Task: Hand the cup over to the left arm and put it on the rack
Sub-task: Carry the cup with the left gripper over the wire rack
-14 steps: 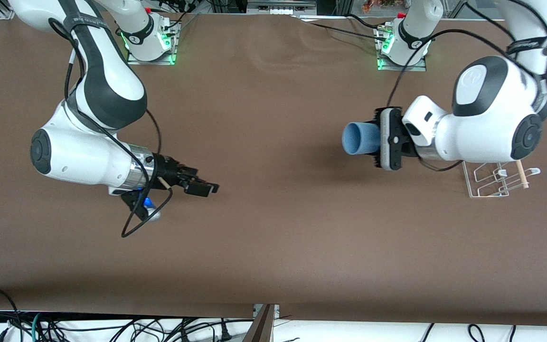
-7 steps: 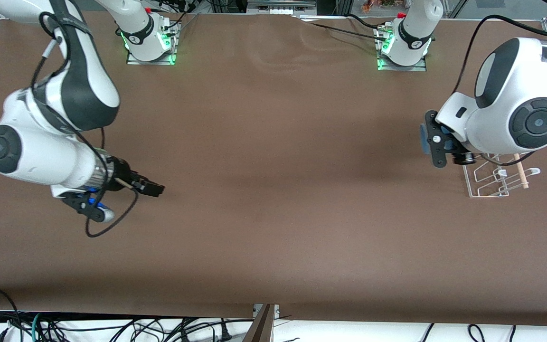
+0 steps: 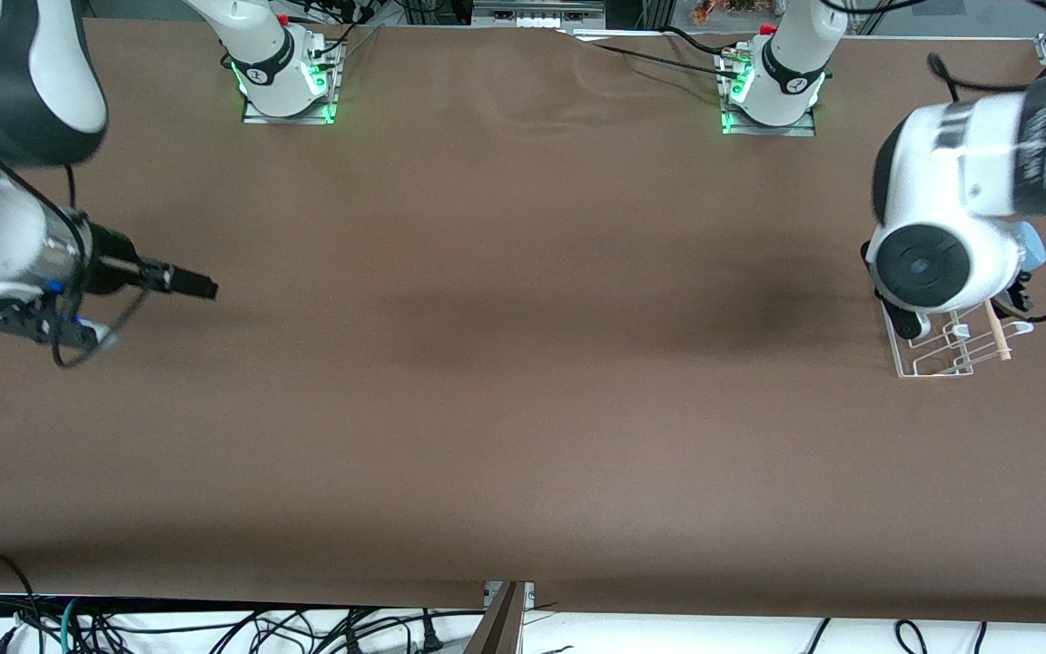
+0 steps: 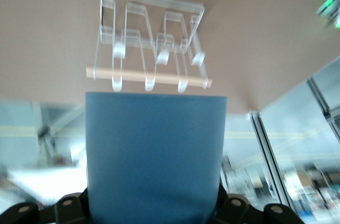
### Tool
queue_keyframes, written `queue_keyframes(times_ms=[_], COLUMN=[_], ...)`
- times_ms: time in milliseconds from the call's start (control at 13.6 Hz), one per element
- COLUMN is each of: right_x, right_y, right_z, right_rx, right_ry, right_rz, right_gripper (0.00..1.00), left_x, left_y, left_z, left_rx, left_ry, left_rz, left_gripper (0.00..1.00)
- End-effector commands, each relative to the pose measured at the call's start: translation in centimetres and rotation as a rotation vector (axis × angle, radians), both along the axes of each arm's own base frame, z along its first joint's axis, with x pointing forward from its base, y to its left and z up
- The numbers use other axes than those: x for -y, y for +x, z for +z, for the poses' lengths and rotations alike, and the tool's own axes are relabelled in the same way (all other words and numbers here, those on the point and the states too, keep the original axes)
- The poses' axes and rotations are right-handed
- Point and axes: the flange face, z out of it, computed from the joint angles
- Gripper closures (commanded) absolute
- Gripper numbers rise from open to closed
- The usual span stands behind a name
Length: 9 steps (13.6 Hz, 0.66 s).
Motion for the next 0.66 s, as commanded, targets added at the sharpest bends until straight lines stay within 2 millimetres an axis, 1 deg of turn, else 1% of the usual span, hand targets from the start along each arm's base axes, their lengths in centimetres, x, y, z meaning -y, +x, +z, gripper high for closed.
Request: queue_keyframes(times_ms=[0,74,147,221,295,369,442,590], right_x=[2.8,3.0,3.3,3.3,3.3,3.5,3.6,3.3], right_y=[-3.6,-3.7,-3.7,-3.7,-3.6,-3.6,-3.7,-3.7], right_z=[1.8,1.9,2.1,2.2,2.3,2.3,2.4,2.6], right_rx=[0.044,0.051,0.051,0.049,0.049,0.049,0.051,0.046], right_ry=[-0.011,-0.028,-0.043,-0.044,-0.046,-0.046,-0.047,-0.056], right_rz=[0.080,0.104,0.110,0.111,0.110,0.107,0.107,0.102], right_gripper=[0.01,0.01,0.01,0.01,0.01,0.01,0.01,0.01], left_x=[-0.5,-1.4,-3.0,-3.8,-4.1,-4.0,-3.8,-3.7], left_y=[1.0,1.3,1.6,1.9,2.3,2.6,2.5,1.7], left_z=[-3.8,-5.4,-6.8,-7.3,-9.5,-12.0,-13.9,-16.0], left_rx=[0.038,0.053,0.047,0.043,0.019,-0.005,-0.004,-0.005], left_ry=[0.200,0.234,0.289,0.338,0.374,0.419,0.461,0.502], left_rz=[0.074,0.110,0.137,0.138,0.128,0.108,0.112,0.114], left_gripper=[1.00,1.00,1.00,1.00,1.00,1.00,1.00,1.00])
